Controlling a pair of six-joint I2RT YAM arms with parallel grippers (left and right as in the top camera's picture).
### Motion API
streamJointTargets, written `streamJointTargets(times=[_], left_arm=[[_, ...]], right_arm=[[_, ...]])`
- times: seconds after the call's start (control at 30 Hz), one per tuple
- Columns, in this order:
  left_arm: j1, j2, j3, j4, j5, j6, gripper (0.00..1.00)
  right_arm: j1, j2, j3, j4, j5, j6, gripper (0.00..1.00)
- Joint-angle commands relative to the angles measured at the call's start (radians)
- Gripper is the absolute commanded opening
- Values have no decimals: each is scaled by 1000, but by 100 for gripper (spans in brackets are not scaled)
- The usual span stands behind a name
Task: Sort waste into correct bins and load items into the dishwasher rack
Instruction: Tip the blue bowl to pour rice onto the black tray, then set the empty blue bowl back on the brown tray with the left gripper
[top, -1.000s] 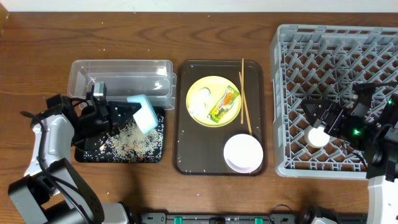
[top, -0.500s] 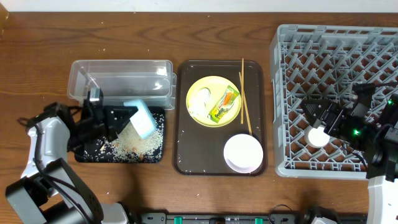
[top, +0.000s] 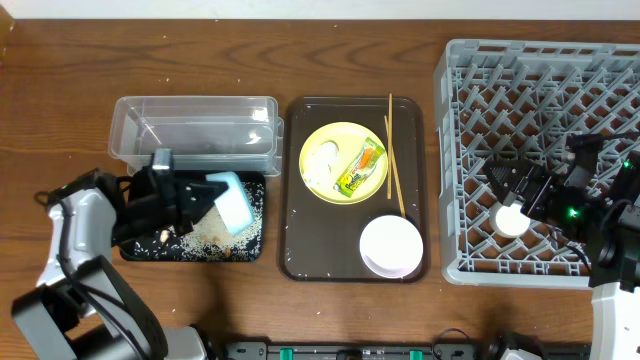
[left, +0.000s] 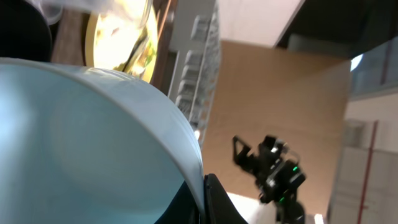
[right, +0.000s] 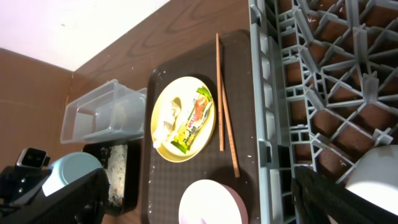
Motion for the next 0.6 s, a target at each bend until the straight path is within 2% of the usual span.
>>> streamJointTargets(times=[0.0,0.07,0.17,0.3,0.47,0.57], left_arm=[[-59,-91,12,-11,-109,19,6],[-111,-155,23,3,-209,-40,6],[-232,-264,24,96,-452,-226,6],[-488,-359,24,221,-783,-416,6],[-862,-322,1,383,-1091,-612,6],[-1024,-254,-6,455,-1172,-693,6]], right_arm=[[-1,-3,13,6,-4,-15,93],[-1,-3,13,13,-4,-14,93],[-1,-3,13,24,4,-14,93],[-1,-3,13,26,16,-14,93],[-1,-3,13,23,16,-14,93],[-1,-3,13,15,16,-14,93]])
